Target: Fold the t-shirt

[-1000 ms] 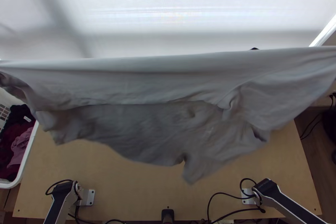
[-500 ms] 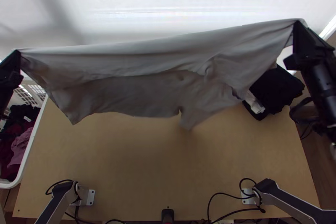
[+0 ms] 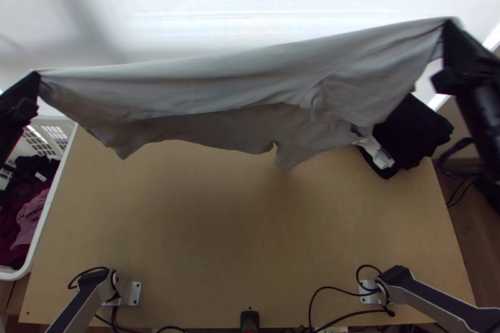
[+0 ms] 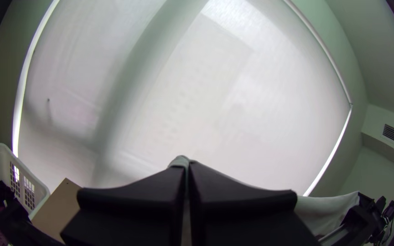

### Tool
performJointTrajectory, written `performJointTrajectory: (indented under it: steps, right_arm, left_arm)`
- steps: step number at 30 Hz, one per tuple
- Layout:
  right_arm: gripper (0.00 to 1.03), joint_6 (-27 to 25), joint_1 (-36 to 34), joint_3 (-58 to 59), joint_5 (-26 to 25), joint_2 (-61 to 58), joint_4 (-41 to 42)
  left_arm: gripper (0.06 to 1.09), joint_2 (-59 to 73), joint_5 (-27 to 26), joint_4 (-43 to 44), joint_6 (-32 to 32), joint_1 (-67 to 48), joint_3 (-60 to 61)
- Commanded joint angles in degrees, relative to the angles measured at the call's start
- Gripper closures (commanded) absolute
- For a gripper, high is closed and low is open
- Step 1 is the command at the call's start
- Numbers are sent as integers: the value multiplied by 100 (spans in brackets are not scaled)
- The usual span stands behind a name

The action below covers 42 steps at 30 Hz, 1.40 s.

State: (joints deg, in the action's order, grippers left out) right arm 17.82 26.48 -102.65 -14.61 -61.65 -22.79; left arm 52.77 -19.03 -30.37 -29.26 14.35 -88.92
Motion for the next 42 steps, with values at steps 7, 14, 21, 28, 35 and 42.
performJointTrajectory:
  steps: [7, 14, 21, 28, 35, 42]
  right_arm:
    - [100, 37, -64, -1495, -130, 663, -1140]
    - [100, 160, -29, -1495, -130, 909, -1958]
    - [100, 617, -29, -1, -130, 751, -1457]
    - [100, 1856, -468, 1722, 653, 267, -833]
    - [100, 2366, -1084, 2997, 1347, -322, 248]
    - [100, 2533, -1259, 3120, 1408, -1148, 1013]
  left_arm:
    - [105, -1243, 92, 5, -467, 86, -477]
    - [105, -1806, 48, -549, -529, 112, -46]
    - [105, -2148, -101, -681, -555, 59, 1888]
    - [105, -2008, -189, 31, -247, -187, 3768]
    - [105, -672, -233, 453, -45, -196, 4226]
    - [105, 1200, -216, 1763, 148, -108, 4155]
